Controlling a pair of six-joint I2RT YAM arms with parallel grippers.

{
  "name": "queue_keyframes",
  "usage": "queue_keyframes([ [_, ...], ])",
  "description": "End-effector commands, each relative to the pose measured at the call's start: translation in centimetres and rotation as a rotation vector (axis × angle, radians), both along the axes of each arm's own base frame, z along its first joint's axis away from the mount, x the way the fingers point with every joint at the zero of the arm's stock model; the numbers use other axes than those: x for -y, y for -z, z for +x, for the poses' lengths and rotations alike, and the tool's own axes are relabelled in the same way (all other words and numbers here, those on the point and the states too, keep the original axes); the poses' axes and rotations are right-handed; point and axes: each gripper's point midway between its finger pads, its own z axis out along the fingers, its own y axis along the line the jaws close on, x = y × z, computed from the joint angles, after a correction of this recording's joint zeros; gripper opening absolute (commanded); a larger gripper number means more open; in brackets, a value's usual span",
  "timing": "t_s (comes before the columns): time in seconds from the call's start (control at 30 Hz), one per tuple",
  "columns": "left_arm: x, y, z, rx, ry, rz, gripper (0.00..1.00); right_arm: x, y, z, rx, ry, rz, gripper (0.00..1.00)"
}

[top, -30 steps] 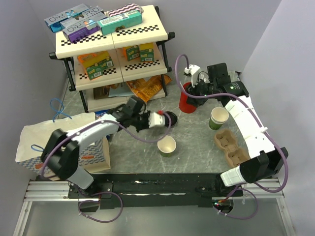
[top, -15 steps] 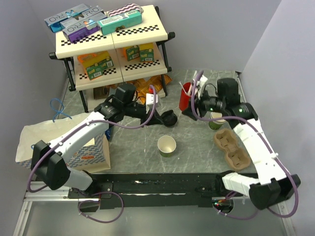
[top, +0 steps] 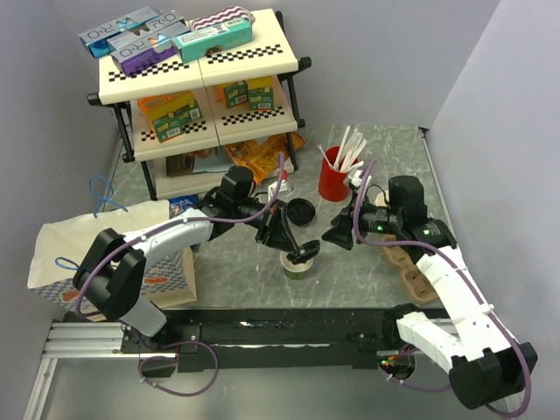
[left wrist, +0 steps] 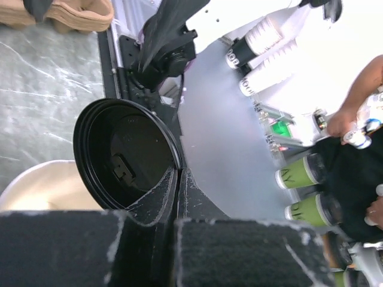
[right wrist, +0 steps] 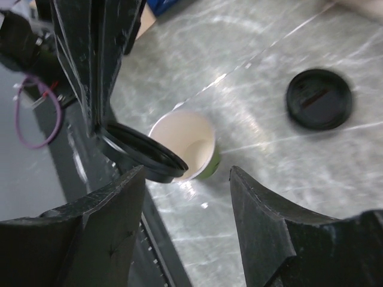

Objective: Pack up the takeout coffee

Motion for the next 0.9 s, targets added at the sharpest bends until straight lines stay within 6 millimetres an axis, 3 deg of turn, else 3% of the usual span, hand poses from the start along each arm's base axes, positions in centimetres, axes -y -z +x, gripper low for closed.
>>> queue_keyframes([
  [0.0, 0.0, -1.2, -0.4, -0.051, 0.024, -0.022, 0.01, -0.6, 0.6, -1.1, -0.023, -0.059, 0.047, 0.68],
  [0.07, 0.1, -0.7, 0.0, -0.065, -0.004, -0.01, 0.01, -0.9, 1.3, -1.6, -0.039, -0.086, 0.056, 0.7],
  [0.17, -0.1, 0.4, 0.3, -0.12, -0.031, 0.012, 0.01, -1.2, 2.1, -1.4, -0.067, -0.103, 0.06, 0.89],
  [0.27, 0.0, 0.9, 0.6, -0.149, -0.06, 0.021, 0.01, -1.5, 2.4, -1.0, -0.078, -0.112, 0.072, 1.0],
  [0.87, 0.3, 3.5, 2.0, -0.246, -0.15, 0.11, 0.04, -3.5, 6.5, -0.5, -0.182, -0.162, 0.014, 0.93],
])
